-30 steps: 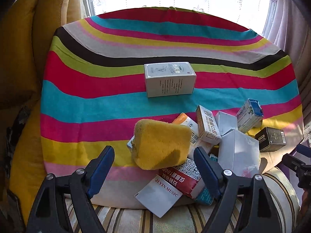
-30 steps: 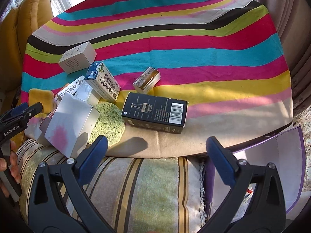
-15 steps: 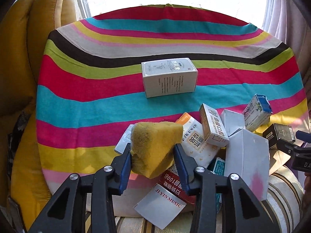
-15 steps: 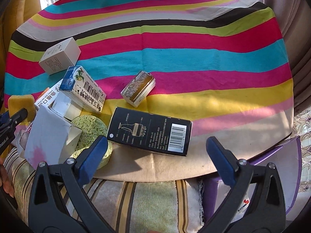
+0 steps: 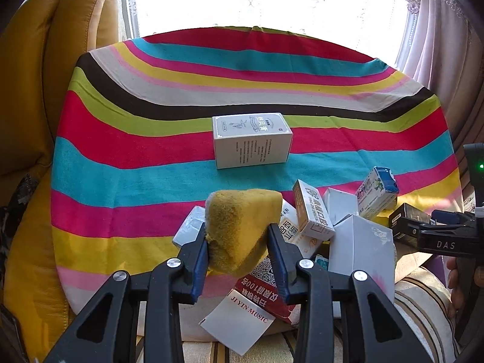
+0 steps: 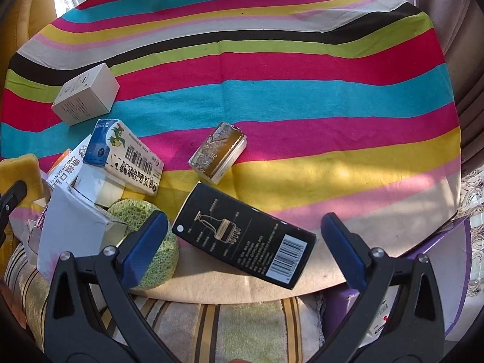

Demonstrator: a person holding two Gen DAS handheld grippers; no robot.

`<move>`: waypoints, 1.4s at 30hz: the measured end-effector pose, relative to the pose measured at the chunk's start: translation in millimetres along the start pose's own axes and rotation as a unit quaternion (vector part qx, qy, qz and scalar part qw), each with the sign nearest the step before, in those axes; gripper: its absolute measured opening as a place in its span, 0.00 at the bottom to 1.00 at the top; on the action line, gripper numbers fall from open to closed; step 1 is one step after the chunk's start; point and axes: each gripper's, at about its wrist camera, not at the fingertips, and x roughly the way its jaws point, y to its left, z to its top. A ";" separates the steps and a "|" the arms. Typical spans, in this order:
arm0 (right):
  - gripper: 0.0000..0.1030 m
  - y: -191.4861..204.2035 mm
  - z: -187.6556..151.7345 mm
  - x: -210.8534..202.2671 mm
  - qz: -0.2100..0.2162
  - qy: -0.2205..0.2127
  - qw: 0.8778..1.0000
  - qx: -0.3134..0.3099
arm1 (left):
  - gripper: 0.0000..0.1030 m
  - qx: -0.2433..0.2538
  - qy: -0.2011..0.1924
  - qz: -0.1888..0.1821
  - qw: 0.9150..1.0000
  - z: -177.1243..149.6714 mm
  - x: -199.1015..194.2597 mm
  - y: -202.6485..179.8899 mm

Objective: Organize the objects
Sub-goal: 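Grasp the yellow sponge with the left tool while the right tool grasps the black box, then carry the yellow sponge and black box over the purple box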

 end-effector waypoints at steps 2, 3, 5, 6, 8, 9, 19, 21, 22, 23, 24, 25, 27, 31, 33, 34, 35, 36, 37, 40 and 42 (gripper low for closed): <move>0.99 -1.9 0.7 4.5 -0.005 0.009 1.000 0.009 | 0.37 0.001 -0.006 -0.005 1.000 0.0 -2.5 -1.3; 0.99 -2.9 0.6 5.9 -0.008 0.013 1.000 0.013 | 0.37 0.002 -0.009 -0.006 1.000 0.3 -3.9 -2.1; 0.99 -4.8 0.0 6.6 -0.010 0.016 1.000 0.018 | 0.37 0.001 -0.015 -0.014 1.000 0.5 -7.1 -3.7; 0.97 -5.3 -0.2 6.0 -0.007 0.015 1.000 0.019 | 0.36 0.003 -0.017 -0.020 1.000 0.6 -8.5 -4.8; 0.90 -5.8 -1.5 4.4 -0.007 0.013 1.000 0.018 | 0.36 0.006 -0.021 -0.028 0.999 0.4 -12.1 -8.1; 0.90 -5.7 -2.3 3.8 -0.007 0.012 1.000 0.018 | 0.36 0.007 -0.023 -0.030 0.999 0.0 -13.9 -9.8; 0.89 -12.7 -18.6 -22.1 0.009 -0.023 0.999 0.021 | 0.36 0.018 -0.042 -0.055 0.997 -3.0 -41.0 -33.2; 0.89 -18.5 -23.1 -29.7 0.010 -0.029 0.999 0.028 | 0.36 0.020 -0.044 -0.063 0.997 -4.2 -46.8 -41.3; 0.89 -21.5 -25.7 -33.4 0.009 -0.033 0.999 0.030 | 0.36 0.023 -0.045 -0.068 0.996 -5.0 -49.2 -46.5; 0.89 -25.1 -28.0 -36.5 0.009 -0.036 0.999 0.033 | 0.36 0.026 -0.045 -0.073 0.996 -6.3 -51.3 -52.5; 0.89 -28.4 -30.9 -40.4 0.009 -0.039 0.999 0.035 | 0.36 0.030 -0.045 -0.078 0.995 -7.3 -53.0 -58.2; 0.89 -32.4 -33.2 -44.0 0.009 -0.042 0.998 0.037 | 0.36 0.034 -0.045 -0.083 0.995 -8.4 -55.0 -64.3; 0.89 -40.2 -38.3 -51.4 0.009 -0.048 0.998 0.040 | 0.36 0.042 -0.044 -0.095 0.994 -10.8 -58.8 -76.5; 0.89 -59.8 -51.5 -67.7 0.004 -0.062 0.997 0.053 | 0.36 0.062 -0.042 -0.119 0.990 -15.2 -66.1 -103.1; 0.89 -70.5 -57.7 -74.9 -0.003 -0.067 0.996 0.056 | 0.36 0.072 -0.041 -0.133 0.988 -17.5 -69.1 -117.1; 0.89 -75.4 -61.3 -77.7 -0.008 -0.070 0.996 0.056 | 0.36 0.076 -0.039 -0.142 0.986 -18.5 -70.4 -123.9; 0.89 -81.0 -64.8 -80.4 -0.014 -0.072 0.996 0.057 | 0.36 0.079 -0.036 -0.151 0.985 -19.9 -71.5 -131.1; 0.89 -86.1 -68.7 -82.7 -0.018 -0.073 0.995 0.058 | 0.36 0.085 -0.034 -0.159 0.983 -21.3 -72.7 -138.1; 0.89 -91.3 -72.3 -84.6 -0.019 -0.074 0.995 0.061 | 0.36 0.089 -0.032 -0.166 0.982 -22.8 -74.1 -145.2; 0.89 -111.2 -85.4 -90.7 -0.028 -0.075 0.994 0.073 | 0.36 0.102 -0.023 -0.190 0.976 -27.3 -77.4 -166.5; 0.89 -124.2 -92.9 -93.7 -0.035 -0.075 0.993 0.082 | 0.36 0.113 -0.017 -0.205 0.972 -31.4 -80.1 -181.7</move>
